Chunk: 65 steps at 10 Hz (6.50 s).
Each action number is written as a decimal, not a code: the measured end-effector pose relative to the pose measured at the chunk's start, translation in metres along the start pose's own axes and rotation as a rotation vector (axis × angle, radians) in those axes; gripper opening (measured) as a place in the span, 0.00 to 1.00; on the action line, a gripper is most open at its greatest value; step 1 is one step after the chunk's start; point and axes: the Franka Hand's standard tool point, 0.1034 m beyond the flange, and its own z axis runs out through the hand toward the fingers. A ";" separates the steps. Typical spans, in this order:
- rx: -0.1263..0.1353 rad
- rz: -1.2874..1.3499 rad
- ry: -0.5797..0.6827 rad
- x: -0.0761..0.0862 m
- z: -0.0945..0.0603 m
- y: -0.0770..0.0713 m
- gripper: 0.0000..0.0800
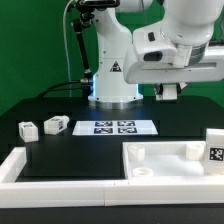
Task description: Assemble square table
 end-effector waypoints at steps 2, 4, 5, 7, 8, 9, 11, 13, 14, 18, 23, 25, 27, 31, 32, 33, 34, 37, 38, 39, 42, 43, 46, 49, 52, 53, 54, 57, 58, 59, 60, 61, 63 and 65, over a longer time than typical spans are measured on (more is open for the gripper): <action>0.011 -0.005 0.181 0.001 -0.004 0.000 0.36; 0.026 -0.045 0.365 0.031 -0.051 0.017 0.36; 0.026 -0.059 0.505 0.038 -0.086 0.032 0.36; 0.012 -0.061 0.680 0.036 -0.095 0.041 0.36; 0.008 -0.060 0.709 0.037 -0.092 0.041 0.36; -0.001 -0.055 0.789 0.041 -0.096 0.044 0.36; -0.029 -0.042 0.963 0.055 -0.088 0.045 0.36; -0.069 -0.056 1.047 0.078 -0.118 0.071 0.36; -0.093 -0.032 1.142 0.088 -0.130 0.080 0.36; -0.135 -0.016 1.240 0.092 -0.128 0.088 0.36; -0.138 -0.042 1.221 0.100 -0.168 0.138 0.36; -0.122 -0.053 1.220 0.102 -0.169 0.158 0.36; -0.041 -0.038 1.216 0.112 -0.141 0.124 0.36; -0.024 -0.075 1.193 0.118 -0.127 0.095 0.36; -0.024 -0.075 1.192 0.118 -0.127 0.095 0.36; -0.024 -0.075 1.192 0.118 -0.126 0.095 0.36; -0.027 -0.077 1.193 0.118 -0.126 0.096 0.36; -0.042 -0.070 1.230 0.131 -0.114 0.109 0.36; -0.036 -0.071 1.230 0.136 -0.113 0.107 0.36; -0.030 -0.073 1.228 0.141 -0.111 0.104 0.36; -0.020 -0.079 1.230 0.150 -0.112 0.097 0.36; -0.018 -0.077 1.230 0.153 -0.111 0.097 0.36; -0.012 -0.079 1.220 0.157 -0.100 0.095 0.36; -0.014 -0.076 1.216 0.156 -0.096 0.097 0.36; -0.019 -0.049 1.235 0.159 -0.088 0.095 0.36; -0.025 -0.040 1.243 0.160 -0.088 0.094 0.37; -0.027 -0.016 1.241 0.161 -0.089 0.094 0.37; -0.016 -0.009 1.197 0.162 -0.085 0.093 0.37; -0.016 -0.010 1.196 0.162 -0.085 0.093 0.60; -0.016 -0.010 1.195 0.162 -0.084 0.093 0.77; -0.015 -0.010 1.194 0.162 -0.084 0.093 0.77; -0.015 -0.010 1.193 0.162 -0.083 0.093 0.80; -0.015 -0.010 1.192 0.162 -0.083 0.093 0.81; -0.012 -0.013 1.180 0.162 -0.081 0.094 0.81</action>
Offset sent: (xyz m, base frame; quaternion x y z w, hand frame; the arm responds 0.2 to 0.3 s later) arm 0.0944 -0.0262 0.0507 0.0582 0.2473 -0.0329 0.9666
